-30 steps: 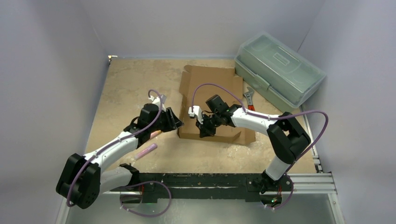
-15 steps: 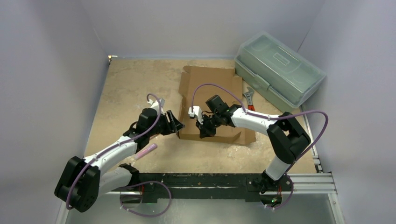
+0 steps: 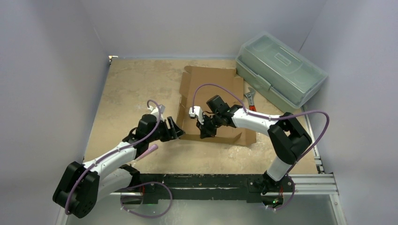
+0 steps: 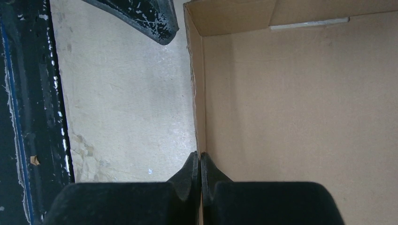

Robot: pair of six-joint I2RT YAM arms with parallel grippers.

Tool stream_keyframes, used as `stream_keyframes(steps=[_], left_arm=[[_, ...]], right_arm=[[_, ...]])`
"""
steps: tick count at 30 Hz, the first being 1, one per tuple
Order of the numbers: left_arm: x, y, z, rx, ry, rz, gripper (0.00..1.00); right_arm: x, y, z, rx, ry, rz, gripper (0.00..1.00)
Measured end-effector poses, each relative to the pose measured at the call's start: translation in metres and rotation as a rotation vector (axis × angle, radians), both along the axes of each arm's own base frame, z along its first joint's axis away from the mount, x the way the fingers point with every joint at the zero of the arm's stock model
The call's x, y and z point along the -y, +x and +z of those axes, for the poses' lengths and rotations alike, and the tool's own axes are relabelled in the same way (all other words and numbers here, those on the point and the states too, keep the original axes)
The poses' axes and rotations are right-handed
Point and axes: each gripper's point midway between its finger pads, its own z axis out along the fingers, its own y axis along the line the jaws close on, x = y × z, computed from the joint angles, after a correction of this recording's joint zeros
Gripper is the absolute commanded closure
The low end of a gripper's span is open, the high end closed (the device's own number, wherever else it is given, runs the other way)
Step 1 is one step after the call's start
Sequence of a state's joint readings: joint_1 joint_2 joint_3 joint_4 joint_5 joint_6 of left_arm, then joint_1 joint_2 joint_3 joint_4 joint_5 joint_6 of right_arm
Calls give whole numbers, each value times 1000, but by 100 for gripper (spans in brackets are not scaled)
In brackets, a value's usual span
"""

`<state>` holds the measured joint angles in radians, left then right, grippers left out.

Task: Fold the paper box
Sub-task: Fold the paper box at the center of the board.

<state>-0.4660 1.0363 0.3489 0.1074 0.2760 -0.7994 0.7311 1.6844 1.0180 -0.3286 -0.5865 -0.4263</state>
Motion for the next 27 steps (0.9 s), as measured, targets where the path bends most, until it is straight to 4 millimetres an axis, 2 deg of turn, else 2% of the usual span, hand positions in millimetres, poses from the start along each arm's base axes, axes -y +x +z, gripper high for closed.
stream_keyframes(steps=[9, 14, 17, 21, 24, 27], left_arm=[[4, -3, -2, 4, -5, 16, 41], [5, -2, -2, 14, 5, 25, 43], [5, 1, -4, 20, 15, 36, 44], [2, 4, -6, 19, 38, 55, 44], [-1, 5, -8, 18, 60, 69, 45], [-4, 6, -11, 12, 80, 84, 47]], right_arm=[[-4, 1, -4, -11, -1, 6, 99], [-4, 1, -5, -11, -1, 7, 90], [-4, 1, -5, -15, -2, 5, 77], [-4, -1, -5, -21, -4, 9, 67], [-3, -2, -5, -26, -4, 13, 64], [-4, -4, -4, -32, 2, 20, 67]])
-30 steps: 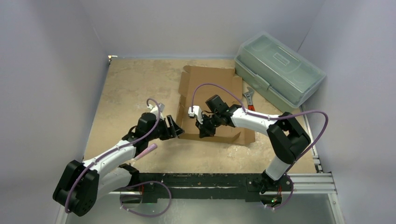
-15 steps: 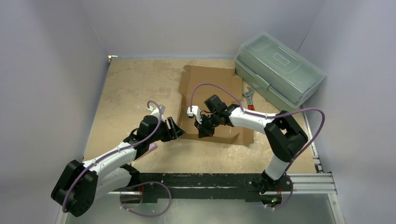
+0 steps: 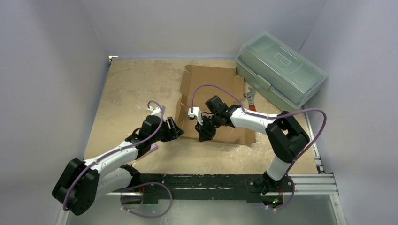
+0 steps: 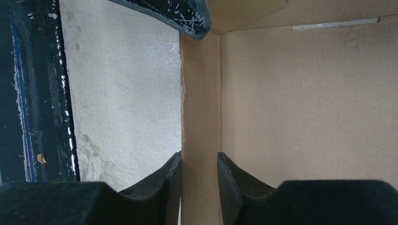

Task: Fold the paper box
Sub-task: Fold the paper box at the center of the board.

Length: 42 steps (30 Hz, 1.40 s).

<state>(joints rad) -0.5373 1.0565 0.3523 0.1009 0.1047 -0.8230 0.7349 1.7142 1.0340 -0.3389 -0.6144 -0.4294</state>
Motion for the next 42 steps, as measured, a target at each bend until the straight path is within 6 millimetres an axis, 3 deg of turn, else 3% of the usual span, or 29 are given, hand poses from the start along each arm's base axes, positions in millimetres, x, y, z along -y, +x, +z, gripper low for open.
stream_keyframes(steps=[10, 23, 33, 42], left_arm=[[-4, 5, -2, -4, 36, 24, 52], [-2, 8, -2, 4, 57, 24, 64], [4, 7, 3, 57, 84, 15, 64], [5, 12, 6, 108, 118, 40, 75]], right_arm=[[-4, 3, 3, 23, -7, -2, 89], [-7, 10, 7, 50, -11, -18, 94], [-7, 9, 3, 40, -16, -15, 95], [-8, 9, 3, 41, -11, -13, 95]])
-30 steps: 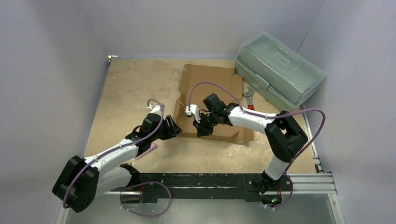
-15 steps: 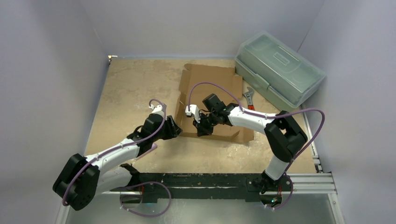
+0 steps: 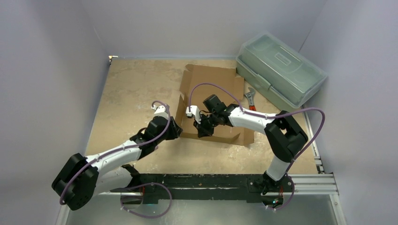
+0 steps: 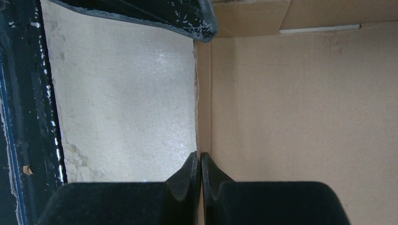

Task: Fold the paper box
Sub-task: Fold the paper box at the center of the board.

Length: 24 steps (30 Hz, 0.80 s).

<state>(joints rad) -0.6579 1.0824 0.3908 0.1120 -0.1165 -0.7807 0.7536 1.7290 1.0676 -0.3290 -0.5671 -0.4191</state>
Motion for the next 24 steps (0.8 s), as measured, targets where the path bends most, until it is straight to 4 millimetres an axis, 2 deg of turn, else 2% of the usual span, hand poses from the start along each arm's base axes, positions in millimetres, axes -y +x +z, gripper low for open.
stream_keyframes(steps=[10, 16, 19, 21, 24], left_arm=[[1, 4, -5, 21, 71, 20, 78], [0, 5, -5, 36, 128, 27, 86], [-1, 6, -5, 38, 149, 34, 100], [-2, 8, -6, 41, 171, 39, 100], [-2, 9, -6, 46, 195, 34, 100]], right_arm=[[0, 0, 0, 0, -1, 0, 94], [0, 0, 0, 0, -1, -1, 93], [0, 0, 0, 0, -1, -1, 90], [0, 0, 0, -1, -2, -1, 83], [0, -1, 0, -4, 1, 2, 64]])
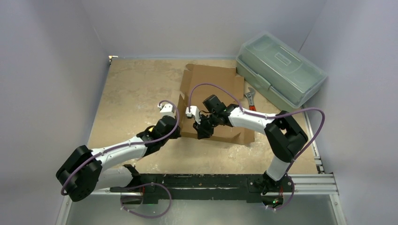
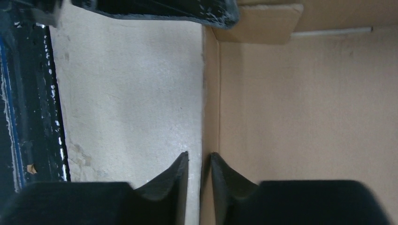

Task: Fold the paper box
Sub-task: Fold the paper box at the center of the board.

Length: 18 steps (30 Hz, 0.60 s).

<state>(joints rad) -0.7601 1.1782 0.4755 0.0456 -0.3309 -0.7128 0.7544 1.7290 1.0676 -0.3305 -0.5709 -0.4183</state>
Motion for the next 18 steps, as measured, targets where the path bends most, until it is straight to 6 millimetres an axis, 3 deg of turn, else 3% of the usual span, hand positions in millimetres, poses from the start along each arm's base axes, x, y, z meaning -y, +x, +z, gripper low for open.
stream_keyframes(steps=[5, 8, 12, 18], left_arm=[[-2, -1, 1, 1, 46, -10, 100], [-8, -2, 7, 0, 100, -21, 100], [-16, 3, 34, 30, 174, -35, 100], [-23, 17, 90, 122, 292, -74, 100]], right_arm=[[-1, -7, 3, -11, 7, 24, 36], [5, -8, 18, 12, 23, 43, 27], [18, 0, 76, 104, 118, 65, 20], [61, 33, 196, 392, 315, -14, 3]])
